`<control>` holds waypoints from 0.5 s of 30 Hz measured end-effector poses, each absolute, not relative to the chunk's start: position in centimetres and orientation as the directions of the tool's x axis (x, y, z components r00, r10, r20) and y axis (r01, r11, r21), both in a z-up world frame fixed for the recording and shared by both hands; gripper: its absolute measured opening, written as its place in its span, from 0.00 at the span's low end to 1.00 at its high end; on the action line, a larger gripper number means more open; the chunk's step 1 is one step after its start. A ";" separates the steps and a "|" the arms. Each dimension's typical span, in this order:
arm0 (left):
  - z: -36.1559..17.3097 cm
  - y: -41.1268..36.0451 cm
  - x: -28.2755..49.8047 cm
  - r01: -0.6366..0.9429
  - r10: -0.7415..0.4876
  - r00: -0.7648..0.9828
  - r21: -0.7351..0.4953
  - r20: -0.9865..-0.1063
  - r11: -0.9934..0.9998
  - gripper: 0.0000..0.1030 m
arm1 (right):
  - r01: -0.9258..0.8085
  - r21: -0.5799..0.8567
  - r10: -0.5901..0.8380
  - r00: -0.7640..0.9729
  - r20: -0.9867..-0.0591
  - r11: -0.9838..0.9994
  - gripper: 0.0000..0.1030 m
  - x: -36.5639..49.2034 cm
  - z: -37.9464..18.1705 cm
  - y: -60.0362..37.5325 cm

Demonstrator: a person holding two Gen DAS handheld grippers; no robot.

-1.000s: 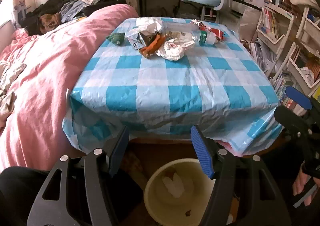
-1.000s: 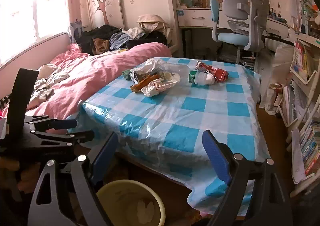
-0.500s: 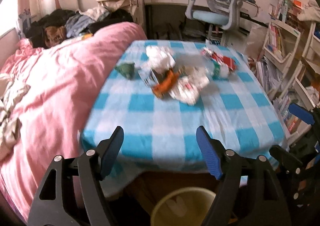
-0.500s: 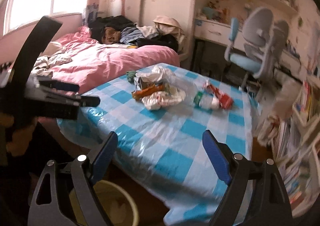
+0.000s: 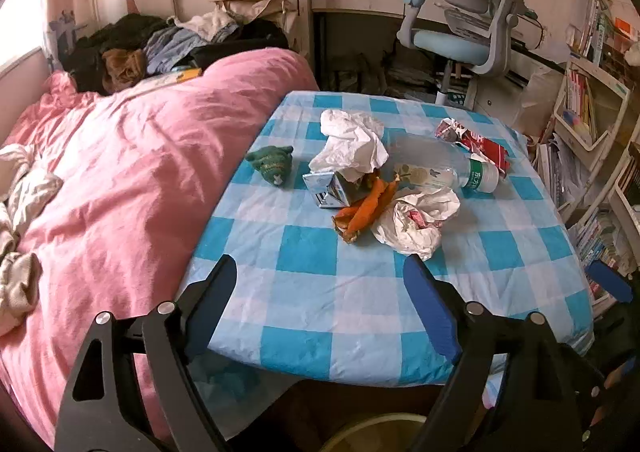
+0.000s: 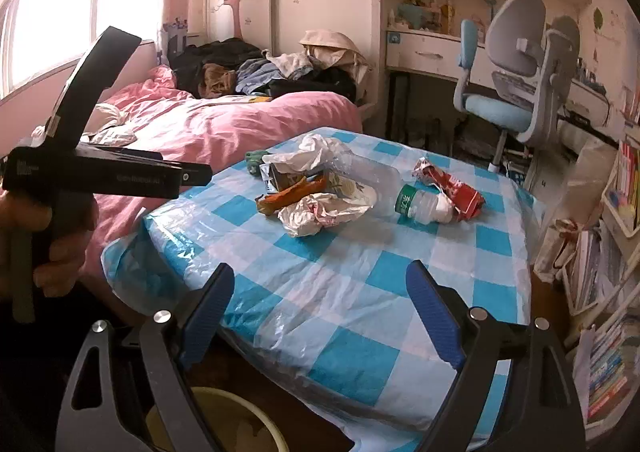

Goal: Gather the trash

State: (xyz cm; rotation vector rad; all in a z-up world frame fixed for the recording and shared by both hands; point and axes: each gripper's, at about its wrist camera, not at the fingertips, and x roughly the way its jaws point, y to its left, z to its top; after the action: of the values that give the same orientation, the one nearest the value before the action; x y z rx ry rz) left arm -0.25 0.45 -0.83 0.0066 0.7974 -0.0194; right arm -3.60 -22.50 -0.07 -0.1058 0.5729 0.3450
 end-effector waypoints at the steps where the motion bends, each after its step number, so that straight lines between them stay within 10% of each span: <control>1: -1.0 0.5 -0.2 0.019 -0.019 0.694 -0.008 -0.720 1.000 0.80 | -0.348 -0.002 0.290 0.784 -0.549 0.938 0.81 -3.5 -0.1 -22.5; 15: -2.1 1.1 0.4 -0.024 0.004 0.678 -0.016 -0.735 1.000 0.80 | -0.337 0.004 0.281 0.779 -0.561 0.941 0.82 -3.0 -0.6 -22.8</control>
State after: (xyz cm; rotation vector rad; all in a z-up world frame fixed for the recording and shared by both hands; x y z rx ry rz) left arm 0.45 1.06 -2.10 -0.0252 0.8249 0.0161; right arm -2.96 -22.79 -0.64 -0.0986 0.5902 0.3350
